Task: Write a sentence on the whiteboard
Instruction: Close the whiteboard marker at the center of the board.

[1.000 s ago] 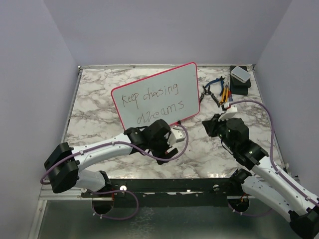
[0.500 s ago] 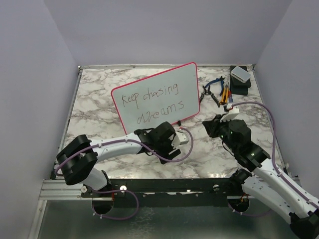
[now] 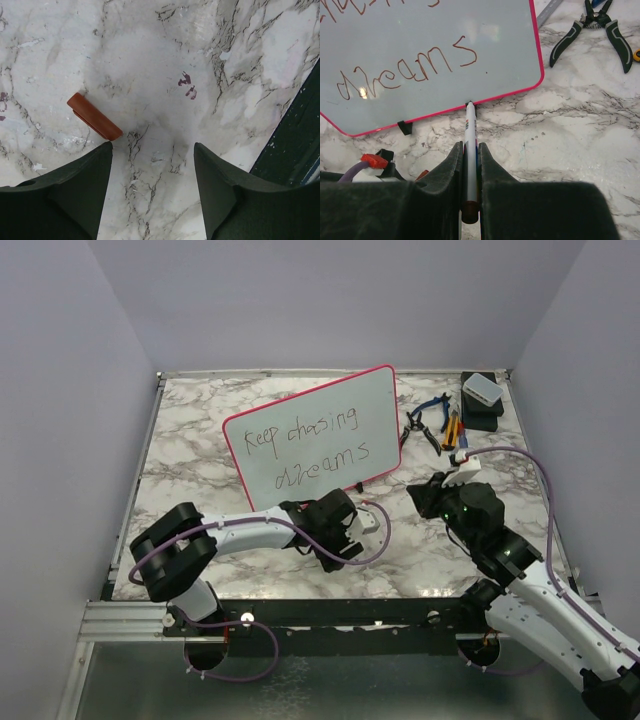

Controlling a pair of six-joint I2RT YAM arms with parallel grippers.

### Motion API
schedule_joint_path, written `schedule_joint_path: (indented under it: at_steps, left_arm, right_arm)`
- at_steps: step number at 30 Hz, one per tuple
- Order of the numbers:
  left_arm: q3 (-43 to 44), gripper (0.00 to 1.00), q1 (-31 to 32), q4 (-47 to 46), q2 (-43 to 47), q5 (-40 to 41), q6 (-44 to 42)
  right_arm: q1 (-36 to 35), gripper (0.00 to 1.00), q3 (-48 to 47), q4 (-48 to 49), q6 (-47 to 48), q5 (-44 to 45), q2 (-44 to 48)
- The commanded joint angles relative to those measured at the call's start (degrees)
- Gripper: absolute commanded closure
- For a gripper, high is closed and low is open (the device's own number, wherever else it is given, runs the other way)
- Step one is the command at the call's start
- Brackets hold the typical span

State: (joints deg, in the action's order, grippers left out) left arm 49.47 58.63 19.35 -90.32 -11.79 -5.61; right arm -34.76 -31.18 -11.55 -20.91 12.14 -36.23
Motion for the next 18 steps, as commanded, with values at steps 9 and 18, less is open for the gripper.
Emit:
schedule_joint_path:
  at_steps: [9, 18]
  left_arm:
    - [0.4, 0.36, -1.2, -1.3, 6.7, 4.1, 15.5]
    - [1.1, 0.34, -4.3, -2.8, 6.7, 5.2, 27.0]
  right_arm:
    - [0.2, 0.99, 0.9, -0.5, -0.1, 1.0, 1.1]
    - [0.2, 0.99, 1.1, -0.4, -0.7, 1.7, 1.3]
